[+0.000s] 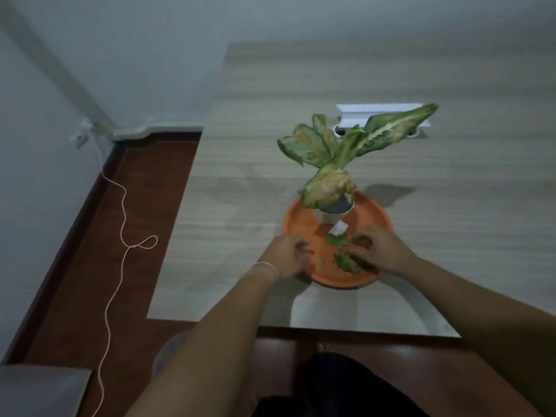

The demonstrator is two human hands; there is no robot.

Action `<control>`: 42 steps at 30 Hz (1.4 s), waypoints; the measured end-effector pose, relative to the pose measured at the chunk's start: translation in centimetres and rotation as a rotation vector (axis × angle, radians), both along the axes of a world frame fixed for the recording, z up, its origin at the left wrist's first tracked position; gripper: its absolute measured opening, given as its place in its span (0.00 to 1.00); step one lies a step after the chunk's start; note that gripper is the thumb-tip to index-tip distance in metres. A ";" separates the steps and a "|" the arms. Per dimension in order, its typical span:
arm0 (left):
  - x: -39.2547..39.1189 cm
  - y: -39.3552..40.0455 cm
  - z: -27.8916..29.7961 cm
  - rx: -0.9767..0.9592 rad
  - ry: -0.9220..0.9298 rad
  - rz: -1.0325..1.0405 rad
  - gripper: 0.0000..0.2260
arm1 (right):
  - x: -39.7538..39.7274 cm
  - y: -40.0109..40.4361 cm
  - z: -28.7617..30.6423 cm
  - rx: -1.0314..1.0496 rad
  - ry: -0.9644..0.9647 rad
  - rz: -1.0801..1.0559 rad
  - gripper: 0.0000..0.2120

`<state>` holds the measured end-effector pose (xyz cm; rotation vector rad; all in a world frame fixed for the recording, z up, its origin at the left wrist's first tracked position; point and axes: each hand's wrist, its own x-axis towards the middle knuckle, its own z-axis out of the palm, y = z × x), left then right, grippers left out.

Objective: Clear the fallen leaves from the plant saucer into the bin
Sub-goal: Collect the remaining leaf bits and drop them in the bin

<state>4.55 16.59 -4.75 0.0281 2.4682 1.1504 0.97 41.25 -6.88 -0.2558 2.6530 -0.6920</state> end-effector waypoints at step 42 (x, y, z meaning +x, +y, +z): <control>-1.4 3.3 -4.5 -0.476 0.163 -0.639 0.18 | -1.8 1.3 -4.3 0.247 0.162 0.516 0.26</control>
